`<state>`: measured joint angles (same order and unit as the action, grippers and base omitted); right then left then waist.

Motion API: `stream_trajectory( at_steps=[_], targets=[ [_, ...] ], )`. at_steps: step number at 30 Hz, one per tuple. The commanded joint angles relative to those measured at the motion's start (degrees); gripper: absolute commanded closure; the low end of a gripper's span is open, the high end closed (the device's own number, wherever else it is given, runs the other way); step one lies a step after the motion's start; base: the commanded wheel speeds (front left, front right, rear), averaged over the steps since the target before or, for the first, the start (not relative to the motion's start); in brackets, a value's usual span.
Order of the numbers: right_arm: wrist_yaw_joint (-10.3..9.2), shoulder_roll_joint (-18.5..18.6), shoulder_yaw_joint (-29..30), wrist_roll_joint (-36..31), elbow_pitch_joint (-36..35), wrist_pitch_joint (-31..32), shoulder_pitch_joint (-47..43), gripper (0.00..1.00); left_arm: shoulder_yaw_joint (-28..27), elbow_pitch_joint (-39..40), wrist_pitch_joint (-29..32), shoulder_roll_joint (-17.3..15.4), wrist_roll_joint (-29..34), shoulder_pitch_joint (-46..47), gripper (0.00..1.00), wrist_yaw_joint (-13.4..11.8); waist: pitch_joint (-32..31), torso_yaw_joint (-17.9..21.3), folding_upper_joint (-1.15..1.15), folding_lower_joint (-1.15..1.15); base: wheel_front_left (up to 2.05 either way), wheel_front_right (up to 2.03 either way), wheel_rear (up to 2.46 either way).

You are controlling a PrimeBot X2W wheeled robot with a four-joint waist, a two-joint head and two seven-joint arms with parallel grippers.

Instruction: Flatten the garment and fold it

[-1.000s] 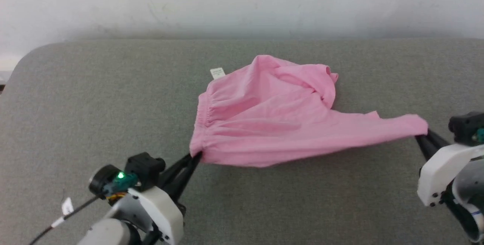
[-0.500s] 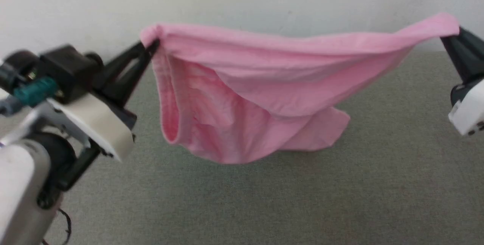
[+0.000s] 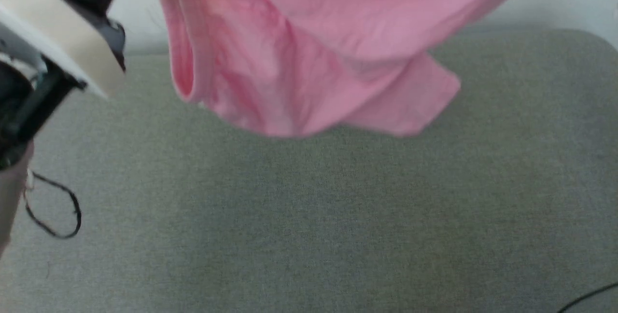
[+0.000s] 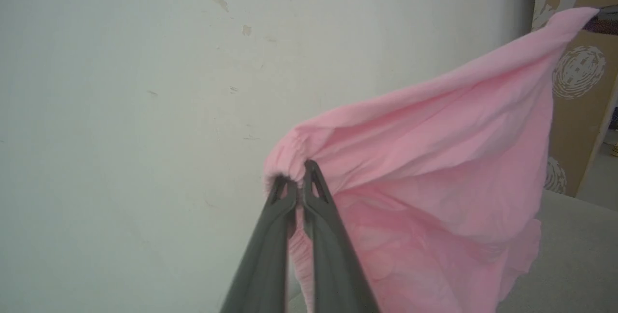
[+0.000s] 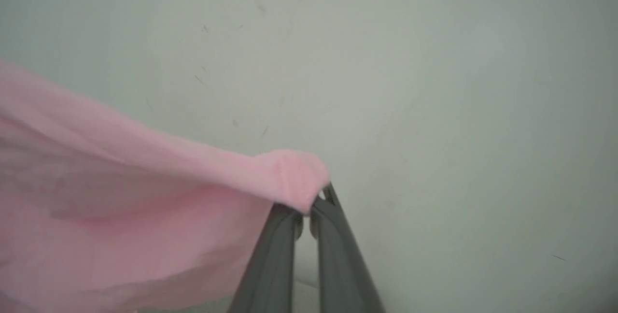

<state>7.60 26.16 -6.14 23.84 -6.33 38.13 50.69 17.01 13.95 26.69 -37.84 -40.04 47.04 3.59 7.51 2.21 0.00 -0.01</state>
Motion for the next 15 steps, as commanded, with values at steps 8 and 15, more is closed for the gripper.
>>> stream_trajectory(
  at_steps=[8, 15],
  targets=[
    [-0.11, -1.3, -3.6, -5.9, 14.3, -8.7, 17.2, 1.0, 1.2, -12.6, -1.3, 4.1, 2.0, 15.3, 1.0, 1.3, 15.5, 2.1, 0.0, 0.01, 0.0, 0.0, 0.0],
    [-0.11, -6.4, -3.5, -11.5, 27.1, -19.1, 26.3, 1.0, 0.9, -26.4, -9.7, 8.0, 5.5, 25.7, 1.0, 1.5, 21.8, 2.8, 0.0, 0.01, 0.0, 0.0, 0.0]
  ],
)
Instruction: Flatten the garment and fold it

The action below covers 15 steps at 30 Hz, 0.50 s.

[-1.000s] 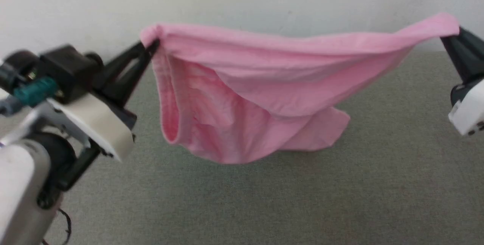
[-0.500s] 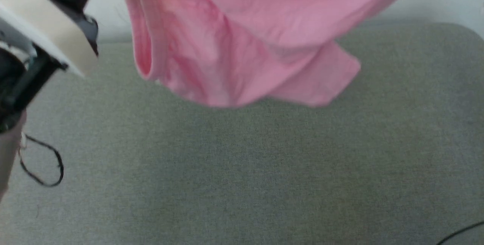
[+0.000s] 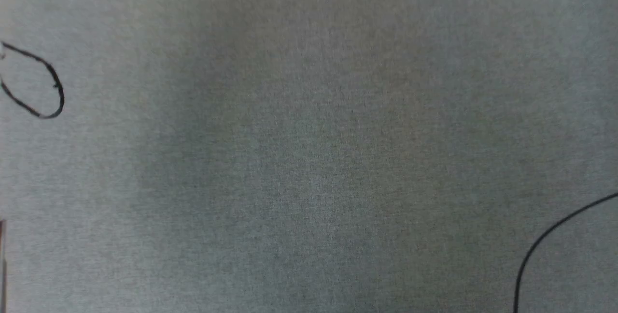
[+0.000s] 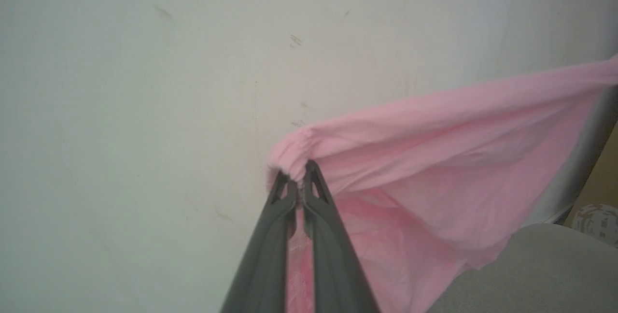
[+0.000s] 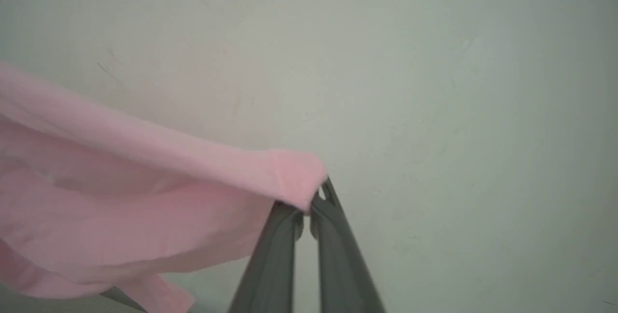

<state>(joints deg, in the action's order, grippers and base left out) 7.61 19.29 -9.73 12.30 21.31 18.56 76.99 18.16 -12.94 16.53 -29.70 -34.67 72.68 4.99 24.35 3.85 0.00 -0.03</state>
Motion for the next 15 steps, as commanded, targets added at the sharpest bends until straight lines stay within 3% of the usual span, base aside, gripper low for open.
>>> stream_trajectory(
  at_steps=[1, 9, 15],
  targets=[
    [-0.12, -0.4, 0.2, -0.6, 1.0, -1.0, 0.3, 1.0, -0.1, -1.1, -1.2, 0.3, 0.6, 0.6, 1.0, 0.1, 5.4, 1.1, 0.0, 0.03, 0.0, 0.0, 0.0],
    [-0.12, -4.6, -2.1, -1.9, 11.5, -7.7, -5.5, 1.0, 5.0, -12.0, -8.3, 3.3, 2.4, -4.3, 1.0, 1.5, 5.5, 0.2, 0.0, 0.03, 0.0, 0.0, 0.0],
    [-0.12, -3.2, -7.8, 0.4, 15.6, -7.7, -15.9, 1.0, 10.5, -15.5, -11.0, 3.2, 1.5, -15.3, 1.0, 2.2, 1.1, -0.7, 0.0, 0.03, 0.0, 0.0, 0.0]
  ],
)
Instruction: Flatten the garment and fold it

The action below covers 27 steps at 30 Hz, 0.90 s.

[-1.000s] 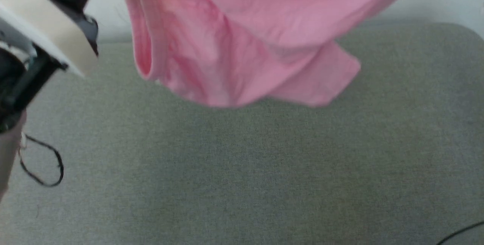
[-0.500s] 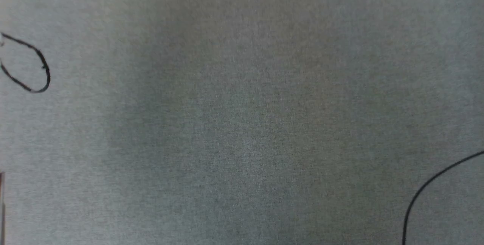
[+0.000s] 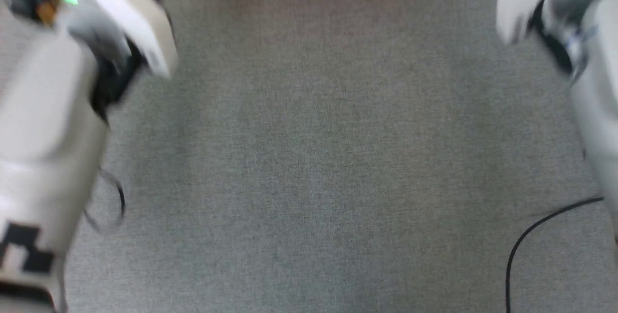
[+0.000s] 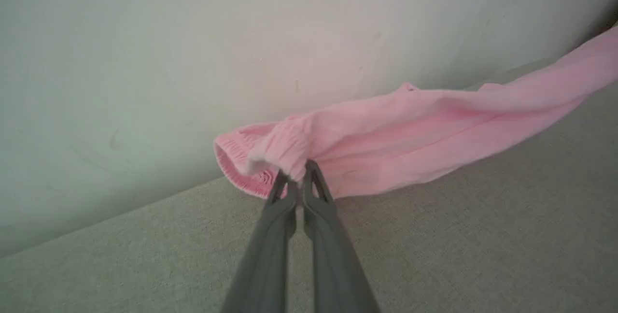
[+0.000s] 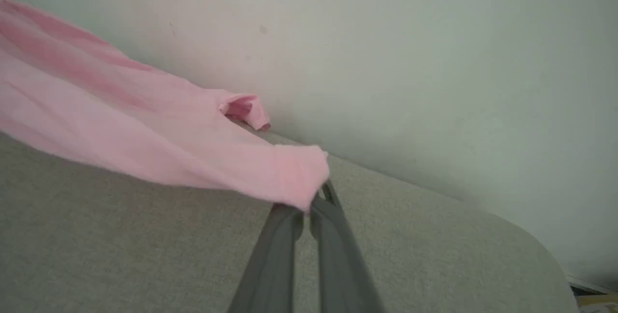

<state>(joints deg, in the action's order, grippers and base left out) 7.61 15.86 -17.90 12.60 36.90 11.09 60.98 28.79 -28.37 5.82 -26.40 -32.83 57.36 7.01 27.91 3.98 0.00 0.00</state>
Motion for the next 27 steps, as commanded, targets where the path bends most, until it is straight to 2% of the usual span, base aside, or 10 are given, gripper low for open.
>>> stream_trajectory(
  at_steps=[1, 8, 14, 22, 27],
  targets=[
    [-0.12, 0.8, -0.9, 1.0, 0.1, 0.2, -1.7, 1.0, 0.6, 0.0, -0.7, -0.3, -0.5, -2.0, 1.0, 0.3, -3.5, -0.9, 0.0, 0.0, 0.0, 0.0, 0.0],
    [-0.12, 7.6, -9.1, 8.7, -4.0, 6.1, -14.3, 1.0, 4.0, 3.1, -2.8, -1.4, -3.2, -15.7, 1.0, 0.4, -10.8, -0.6, 0.0, 0.0, 0.0, 0.0, 0.0],
    [-0.12, 13.9, -13.5, 15.9, -13.5, 12.3, -24.2, 1.0, 5.5, 7.8, -2.2, -2.9, -4.7, -26.0, 1.0, -1.0, -16.0, -0.3, 0.0, 0.0, 0.0, 0.0, 0.0],
    [-0.12, 21.5, -10.5, 20.1, -27.2, 19.4, -37.9, 1.0, 6.7, 16.7, -0.9, -6.2, -6.1, -38.6, 1.0, -4.6, -22.0, -1.3, 0.0, 0.0, 0.0, 0.0, 0.0],
    [-0.12, 24.2, -6.1, 20.3, -33.8, 22.4, -47.8, 1.0, 7.9, 23.7, 1.1, -8.1, -7.4, -46.3, 1.0, -7.1, -24.8, -2.2, 0.0, 0.0, 0.0, 0.0, 0.0]
  ],
)
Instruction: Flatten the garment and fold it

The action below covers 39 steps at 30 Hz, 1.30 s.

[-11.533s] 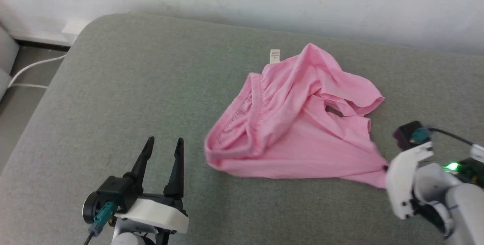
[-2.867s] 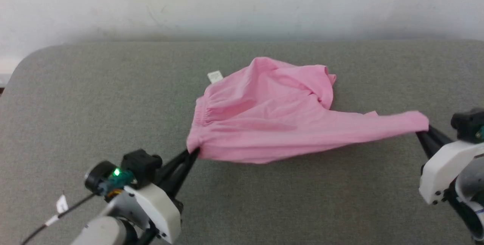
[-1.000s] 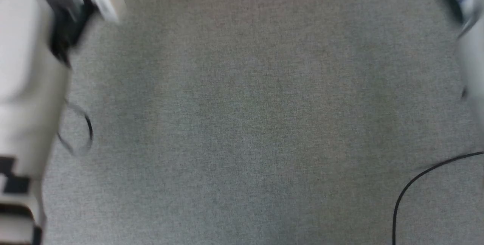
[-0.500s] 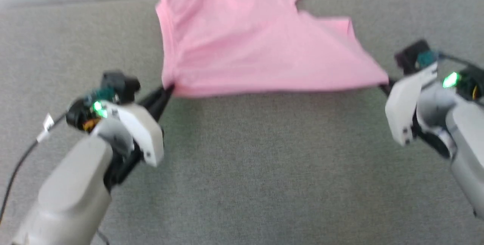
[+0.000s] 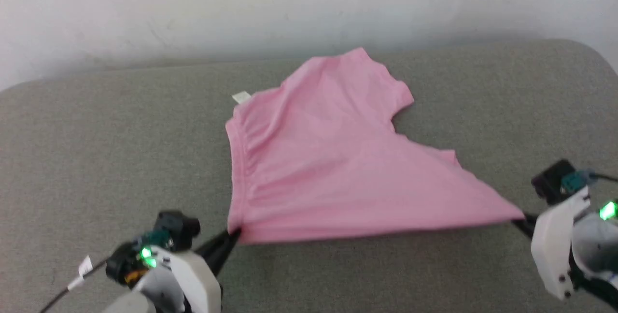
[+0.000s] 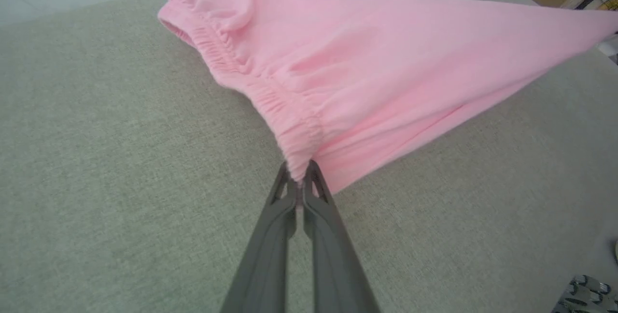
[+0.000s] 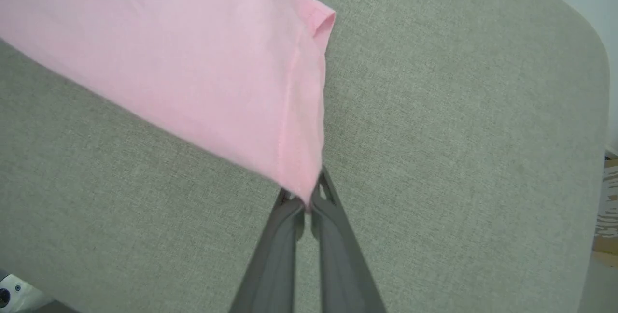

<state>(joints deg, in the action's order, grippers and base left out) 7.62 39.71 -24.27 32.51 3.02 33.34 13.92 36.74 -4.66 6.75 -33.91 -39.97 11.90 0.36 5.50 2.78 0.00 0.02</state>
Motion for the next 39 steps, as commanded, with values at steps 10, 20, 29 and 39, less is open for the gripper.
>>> stream_trajectory(
  at_steps=[10, 20, 29, 39],
  targets=[
    [-0.13, 0.8, 9.8, 1.7, -9.2, 4.6, -19.1, 1.0, 4.9, 9.7, 3.6, -1.3, -2.0, -13.9, 1.0, -4.6, -4.1, -2.5, 0.0, -0.02, 0.0, 0.0, 0.0],
    [-0.13, -0.7, 16.5, 0.5, -16.0, 2.9, -16.2, 1.0, 4.0, 10.3, 2.1, -0.5, 0.5, -8.8, 1.0, -4.5, 0.6, -5.9, 0.0, -0.02, 0.0, 0.0, 0.0],
    [-0.13, -1.3, 16.0, 1.3, -14.7, 4.2, -1.2, 1.0, 2.9, 12.3, 3.0, 0.2, 2.3, -1.2, 1.0, -3.5, 7.1, -10.8, 0.0, -0.02, 0.0, 0.0, 0.0],
    [-0.13, -2.3, 7.7, -1.4, -1.1, 7.1, 20.5, 1.0, 1.6, 10.1, 1.4, 5.0, 2.4, 8.6, 1.0, -1.5, 15.1, -16.7, 0.0, -0.02, 0.0, 0.0, 0.0]
  ],
)
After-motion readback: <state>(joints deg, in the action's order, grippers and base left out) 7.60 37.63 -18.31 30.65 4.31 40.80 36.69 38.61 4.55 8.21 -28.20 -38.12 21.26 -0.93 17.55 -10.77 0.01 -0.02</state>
